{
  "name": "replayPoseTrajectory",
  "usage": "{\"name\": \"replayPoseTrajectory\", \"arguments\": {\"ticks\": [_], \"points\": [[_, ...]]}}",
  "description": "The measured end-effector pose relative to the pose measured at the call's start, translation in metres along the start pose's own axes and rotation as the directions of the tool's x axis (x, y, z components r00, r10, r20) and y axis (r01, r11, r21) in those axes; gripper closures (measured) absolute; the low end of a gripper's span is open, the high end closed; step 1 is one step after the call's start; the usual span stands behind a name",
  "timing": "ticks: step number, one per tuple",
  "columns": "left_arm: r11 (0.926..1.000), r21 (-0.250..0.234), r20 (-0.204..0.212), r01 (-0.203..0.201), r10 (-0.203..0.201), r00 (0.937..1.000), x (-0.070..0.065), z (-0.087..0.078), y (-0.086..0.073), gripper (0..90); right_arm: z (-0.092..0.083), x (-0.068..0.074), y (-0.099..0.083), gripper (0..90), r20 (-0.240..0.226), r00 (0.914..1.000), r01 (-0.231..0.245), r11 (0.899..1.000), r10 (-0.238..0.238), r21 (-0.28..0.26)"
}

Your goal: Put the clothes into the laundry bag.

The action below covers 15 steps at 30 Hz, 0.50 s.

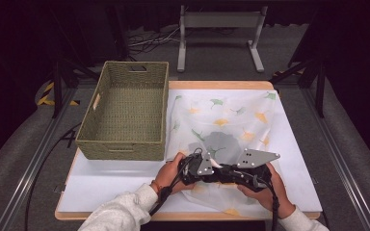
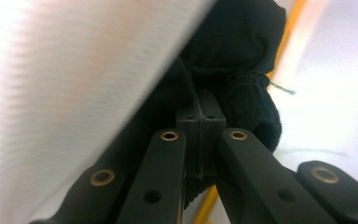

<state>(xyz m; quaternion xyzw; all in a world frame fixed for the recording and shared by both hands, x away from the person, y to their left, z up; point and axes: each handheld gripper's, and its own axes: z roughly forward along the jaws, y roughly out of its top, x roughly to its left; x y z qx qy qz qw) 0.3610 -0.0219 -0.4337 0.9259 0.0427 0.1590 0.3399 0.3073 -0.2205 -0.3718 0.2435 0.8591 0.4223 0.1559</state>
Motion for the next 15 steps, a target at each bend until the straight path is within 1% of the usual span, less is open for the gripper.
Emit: {"name": "replayPoseTrajectory", "arguments": {"ticks": [2, 3, 5, 8, 11, 12, 13, 15], "points": [[1.0, 0.002, -0.043, 0.003, -0.003, 0.9991, 0.002, 0.003, 0.0, 90.0, 0.002, 0.0, -0.001, 88.8, 0.002, 1.0, -0.003, 1.0, 0.003, 0.014], [0.9999, -0.003, -0.062, 0.013, -0.013, 0.998, 0.005, 0.004, -0.001, 90.0, 0.002, -0.001, -0.001, 88.8, 0.0, 1.0, -0.006, 1.0, 0.006, 0.019], [0.9986, -0.02, -0.089, 0.048, -0.05, 0.9948, 0.009, 0.007, -0.002, 90.0, 0.003, -0.001, -0.002, 88.8, -0.001, 1.0, -0.008, 1.0, 0.008, 0.024], [0.9963, -0.025, -0.119, 0.082, -0.085, 0.9893, 0.015, 0.008, -0.003, 90.0, 0.005, 0.0, -0.002, 88.8, -0.001, 1.0, -0.007, 0.999, 0.007, 0.031], [0.9946, -0.035, -0.103, 0.098, -0.101, 0.9896, 0.017, 0.003, -0.004, 90.0, 0.007, -0.001, -0.005, 88.8, -0.002, 1.0, -0.005, 0.999, 0.005, 0.044], [0.9943, -0.039, -0.086, 0.099, -0.102, 0.991, 0.017, -0.002, -0.005, 90.0, 0.007, -0.002, -0.005, 88.8, -0.003, 1.0, -0.005, 0.999, 0.005, 0.045], [0.9937, -0.057, -0.067, 0.096, -0.1, 0.9928, 0.017, -0.007, -0.006, 90.0, 0.006, -0.002, -0.006, 88.8, 0.0, 1.0, -0.003, 0.999, 0.003, 0.049], [0.9902, -0.084, -0.042, 0.112, -0.115, 0.9924, 0.017, -0.021, -0.009, 89.8, 0.005, -0.003, -0.007, 88.8, 0.007, 1.0, 0.002, 0.999, -0.002, 0.052]]}}
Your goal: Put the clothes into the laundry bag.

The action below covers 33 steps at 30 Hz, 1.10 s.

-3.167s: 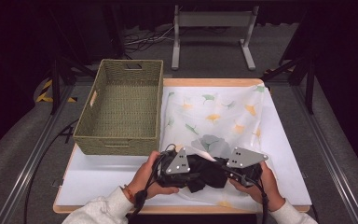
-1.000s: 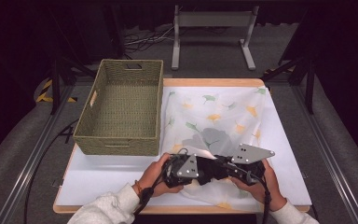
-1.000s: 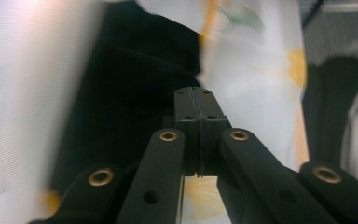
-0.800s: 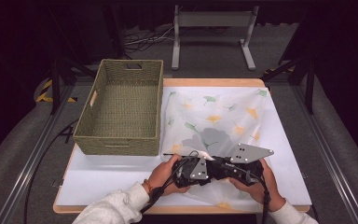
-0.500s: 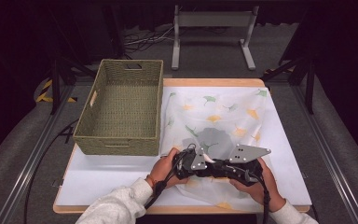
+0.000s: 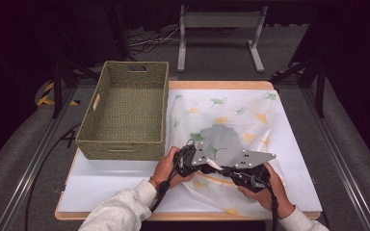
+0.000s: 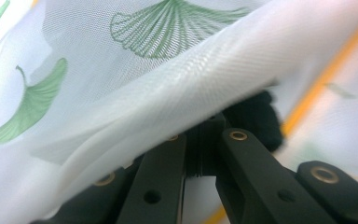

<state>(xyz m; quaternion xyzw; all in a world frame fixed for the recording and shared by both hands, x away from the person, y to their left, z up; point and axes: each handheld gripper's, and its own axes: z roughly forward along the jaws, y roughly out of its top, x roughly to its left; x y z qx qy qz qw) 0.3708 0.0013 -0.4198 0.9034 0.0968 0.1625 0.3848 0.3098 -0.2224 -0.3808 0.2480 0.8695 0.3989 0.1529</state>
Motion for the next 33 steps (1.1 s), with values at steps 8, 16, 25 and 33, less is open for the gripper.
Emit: {"name": "replayPoseTrajectory", "arguments": {"ticks": [8, 16, 25, 33], "points": [[0.9992, -0.037, 0.002, 0.014, -0.014, 0.9999, -0.005, -0.056, -0.024, 79.5, -0.011, 0.0, 0.001, 88.7, 0.019, 0.9995, 0.026, 0.999, -0.026, -0.032], [0.9867, -0.006, -0.01, 0.162, -0.162, 0.9867, 0.004, -0.075, -0.067, 52.8, -0.009, 0.003, 0.003, 88.6, 0.046, 0.9968, 0.067, 0.997, -0.066, -0.028], [0.9814, 0.054, -0.034, 0.184, -0.183, 0.9826, 0.004, -0.057, -0.07, 51.3, -0.005, 0.007, 0.006, 88.5, 0.036, 0.9964, 0.077, 0.997, -0.076, -0.028], [0.9685, 0.105, -0.046, 0.226, -0.222, 0.974, 0.016, -0.052, -0.078, 82.0, -0.006, 0.008, 0.006, 88.4, 0.038, 0.9961, 0.08, 0.996, -0.079, -0.03]]}}
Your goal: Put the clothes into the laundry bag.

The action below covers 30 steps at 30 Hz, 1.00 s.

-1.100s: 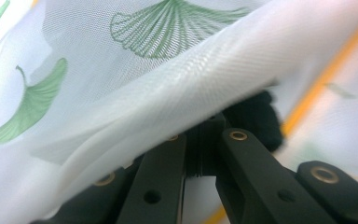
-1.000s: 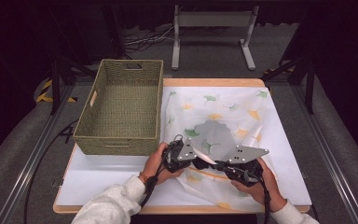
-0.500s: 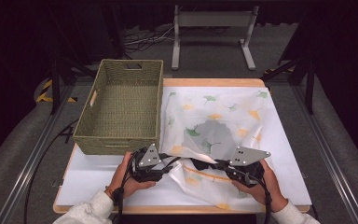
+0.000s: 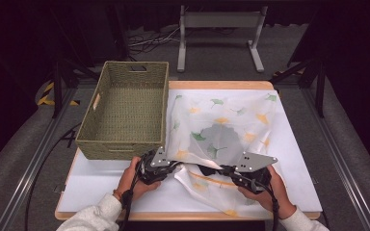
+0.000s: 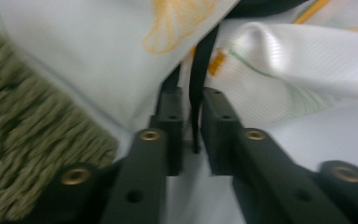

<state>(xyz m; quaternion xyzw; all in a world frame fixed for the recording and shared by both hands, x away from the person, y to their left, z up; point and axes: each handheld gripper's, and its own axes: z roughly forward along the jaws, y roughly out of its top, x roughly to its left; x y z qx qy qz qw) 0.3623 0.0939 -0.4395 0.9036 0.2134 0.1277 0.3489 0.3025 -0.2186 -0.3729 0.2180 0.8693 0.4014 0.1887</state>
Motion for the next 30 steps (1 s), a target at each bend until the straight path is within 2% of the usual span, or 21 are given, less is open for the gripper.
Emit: {"name": "replayPoseTrajectory", "arguments": {"ticks": [2, 6, 11, 13, 15, 16, 18, 19, 20, 21, 26, 29, 30], "points": [[1.0, -0.002, 0.0, 0.0, 0.0, 1.0, 0.002, -0.001, -0.001, 86.3, 0.0, 0.0, 0.0, 88.4, 0.0, 1.0, 0.002, 1.0, -0.002, 0.001], [0.9996, -0.013, -0.018, -0.025, 0.025, 0.9995, 0.0, -0.005, 0.001, 88.1, 0.0, 0.001, 0.0, 88.5, 0.001, 1.0, 0.003, 1.0, -0.003, 0.0], [0.9969, -0.06, -0.031, -0.051, 0.049, 0.9983, -0.003, -0.012, 0.008, 88.5, 0.0, 0.001, 0.001, 88.5, 0.003, 1.0, 0.001, 1.0, -0.001, -0.006], [0.9917, -0.1, -0.02, -0.081, 0.079, 0.9967, -0.006, -0.019, 0.019, 88.4, 0.0, 0.001, 0.002, 88.4, 0.006, 1.0, 0.002, 1.0, -0.002, -0.012], [0.9864, -0.112, -0.029, -0.12, 0.117, 0.9927, -0.009, -0.025, 0.028, 88.4, 0.0, 0.001, 0.003, 88.4, 0.007, 1.0, 0.004, 1.0, -0.004, -0.012], [0.9864, -0.112, -0.029, -0.12, 0.117, 0.9927, -0.009, -0.025, 0.028, 88.4, 0.001, 0.001, 0.003, 88.4, 0.007, 1.0, 0.004, 1.0, -0.004, -0.012], [0.9809, -0.124, -0.011, -0.15, 0.15, 0.9886, -0.014, -0.028, 0.034, 88.6, 0.002, 0.002, 0.004, 88.4, 0.007, 1.0, 0.005, 1.0, -0.005, -0.01], [0.9775, -0.11, -0.017, -0.18, 0.179, 0.9837, -0.02, -0.025, 0.041, 88.6, 0.003, 0.002, 0.005, 88.4, 0.006, 1.0, 0.006, 1.0, -0.006, -0.008], [0.9775, -0.11, -0.017, -0.18, 0.179, 0.9837, -0.02, -0.025, 0.041, 88.7, 0.004, 0.003, 0.005, 88.4, 0.006, 0.9999, 0.008, 1.0, -0.008, -0.008], [0.9745, -0.11, -0.005, -0.196, 0.196, 0.9805, -0.022, -0.02, 0.046, 88.7, 0.004, 0.003, 0.006, 88.4, 0.006, 0.9999, 0.008, 1.0, -0.008, -0.008], [0.9714, -0.12, 0.028, -0.205, 0.21, 0.9774, -0.029, -0.009, 0.055, 88.7, 0.005, 0.004, 0.007, 88.3, 0.011, 0.9999, 0.01, 1.0, -0.01, -0.012], [0.9685, -0.123, 0.061, -0.216, 0.225, 0.9724, -0.037, 0.0, 0.058, 88.6, 0.005, 0.002, 0.006, 88.3, 0.014, 0.9999, 0.001, 1.0, -0.001, -0.012], [0.9672, -0.124, 0.09, -0.222, 0.233, 0.9682, -0.042, 0.008, 0.06, 88.4, 0.005, 0.001, 0.005, 88.2, 0.016, 0.9998, -0.013, 1.0, 0.013, -0.014]]}}
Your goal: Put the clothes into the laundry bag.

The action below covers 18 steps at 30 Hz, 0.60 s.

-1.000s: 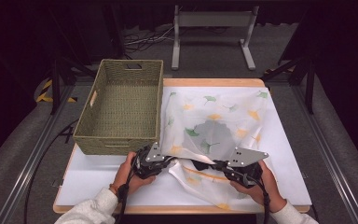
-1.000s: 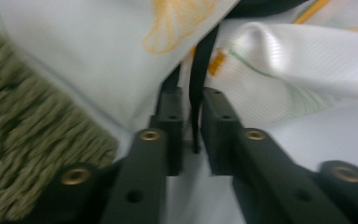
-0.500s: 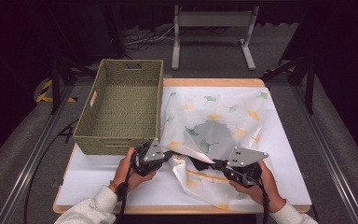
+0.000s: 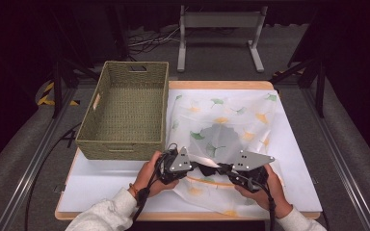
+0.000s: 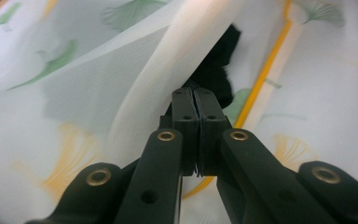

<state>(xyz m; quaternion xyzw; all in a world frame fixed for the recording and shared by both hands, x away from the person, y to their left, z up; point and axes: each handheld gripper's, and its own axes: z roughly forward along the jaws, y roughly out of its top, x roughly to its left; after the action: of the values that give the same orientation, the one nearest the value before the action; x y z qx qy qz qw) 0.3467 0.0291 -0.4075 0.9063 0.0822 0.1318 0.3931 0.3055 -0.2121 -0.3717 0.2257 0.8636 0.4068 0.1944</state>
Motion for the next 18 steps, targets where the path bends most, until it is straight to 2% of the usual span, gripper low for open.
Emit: {"name": "replayPoseTrajectory", "arguments": {"ticks": [1, 4, 6, 9, 11, 15, 18], "points": [[1.0, 0.0, 0.0, 0.0, 0.0, 1.0, 0.0, 0.0, 0.0, 88.2, 0.0, 0.0, 0.0, 88.2, 0.0, 1.0, 0.0, 1.0, 0.0, 0.0], [0.9989, 0.03, 0.026, -0.037, 0.036, 0.999, -0.007, 0.017, 0.006, 86.9, 0.0, 0.001, 0.0, 87.7, -0.001, 1.0, 0.0, 1.0, 0.0, 0.001], [0.9979, 0.047, 0.016, -0.044, 0.043, 0.9989, -0.01, 0.023, 0.007, 84.1, 0.001, 0.001, 0.0, 87.4, -0.002, 1.0, 0.0, 1.0, 0.0, 0.001], [0.9977, 0.061, 0.007, -0.03, 0.029, 0.9995, -0.009, 0.028, 0.006, 67.7, 0.001, 0.001, -0.001, 86.3, -0.001, 1.0, -0.002, 1.0, 0.002, 0.002], [0.9984, 0.056, 0.009, -0.008, 0.007, 0.9999, -0.007, 0.024, 0.004, 58.5, 0.001, 0.001, -0.001, 86.1, 0.0, 1.0, -0.005, 1.0, 0.005, 0.001], [0.9994, 0.019, 0.042, 0.028, -0.029, 0.9987, -0.002, 0.007, -0.003, 40.9, -0.001, 0.0, -0.002, 85.6, 0.001, 1.0, -0.005, 1.0, 0.005, -0.002], [0.9986, -0.025, 0.037, 0.047, -0.046, 0.9983, -0.002, -0.01, -0.008, 34.5, -0.002, 0.0, -0.001, 86.7, 0.004, 1.0, -0.004, 1.0, 0.004, -0.005]]}}
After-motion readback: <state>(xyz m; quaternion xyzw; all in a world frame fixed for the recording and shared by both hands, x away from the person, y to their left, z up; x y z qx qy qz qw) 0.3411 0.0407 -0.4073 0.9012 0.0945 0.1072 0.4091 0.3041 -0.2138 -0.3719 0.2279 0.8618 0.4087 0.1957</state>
